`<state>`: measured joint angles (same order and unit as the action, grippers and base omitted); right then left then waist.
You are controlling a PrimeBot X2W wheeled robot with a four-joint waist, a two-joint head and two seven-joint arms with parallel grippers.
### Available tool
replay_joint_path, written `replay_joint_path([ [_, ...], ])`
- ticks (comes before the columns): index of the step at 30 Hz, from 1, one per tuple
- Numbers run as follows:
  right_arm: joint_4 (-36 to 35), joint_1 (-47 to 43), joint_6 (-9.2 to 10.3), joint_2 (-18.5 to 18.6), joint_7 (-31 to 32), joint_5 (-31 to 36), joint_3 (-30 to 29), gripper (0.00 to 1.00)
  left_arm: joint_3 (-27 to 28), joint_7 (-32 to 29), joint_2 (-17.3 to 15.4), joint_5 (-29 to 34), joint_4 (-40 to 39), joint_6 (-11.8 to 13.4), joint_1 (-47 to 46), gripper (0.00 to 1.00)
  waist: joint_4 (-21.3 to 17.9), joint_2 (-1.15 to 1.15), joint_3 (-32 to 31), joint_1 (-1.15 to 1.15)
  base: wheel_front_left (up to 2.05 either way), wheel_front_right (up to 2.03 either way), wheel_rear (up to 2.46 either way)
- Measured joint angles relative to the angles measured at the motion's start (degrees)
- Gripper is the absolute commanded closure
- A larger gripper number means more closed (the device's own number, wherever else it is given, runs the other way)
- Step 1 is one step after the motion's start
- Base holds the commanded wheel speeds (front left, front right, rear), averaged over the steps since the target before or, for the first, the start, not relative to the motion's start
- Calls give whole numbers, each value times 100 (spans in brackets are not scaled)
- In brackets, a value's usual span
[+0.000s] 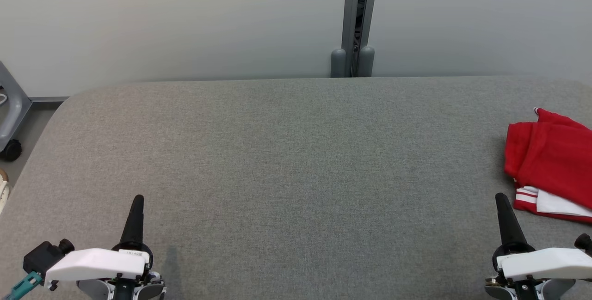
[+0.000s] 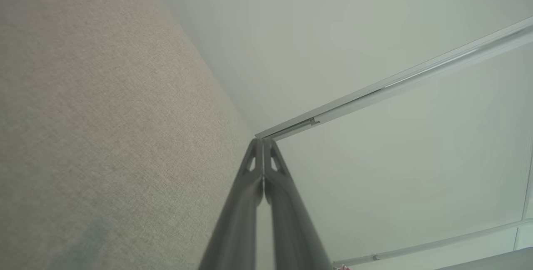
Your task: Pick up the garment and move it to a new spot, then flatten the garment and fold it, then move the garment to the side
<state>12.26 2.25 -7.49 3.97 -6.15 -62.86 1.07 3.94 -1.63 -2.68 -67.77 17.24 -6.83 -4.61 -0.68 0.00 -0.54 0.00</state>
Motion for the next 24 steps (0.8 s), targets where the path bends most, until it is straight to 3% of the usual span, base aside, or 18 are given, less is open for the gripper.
replay_joint_path([
  [24,40,134,1,25,220,-1340,-93,100,211,-399,-10,-1000,82,-18,-279,100,24,0,24,0,0,0,0],
])
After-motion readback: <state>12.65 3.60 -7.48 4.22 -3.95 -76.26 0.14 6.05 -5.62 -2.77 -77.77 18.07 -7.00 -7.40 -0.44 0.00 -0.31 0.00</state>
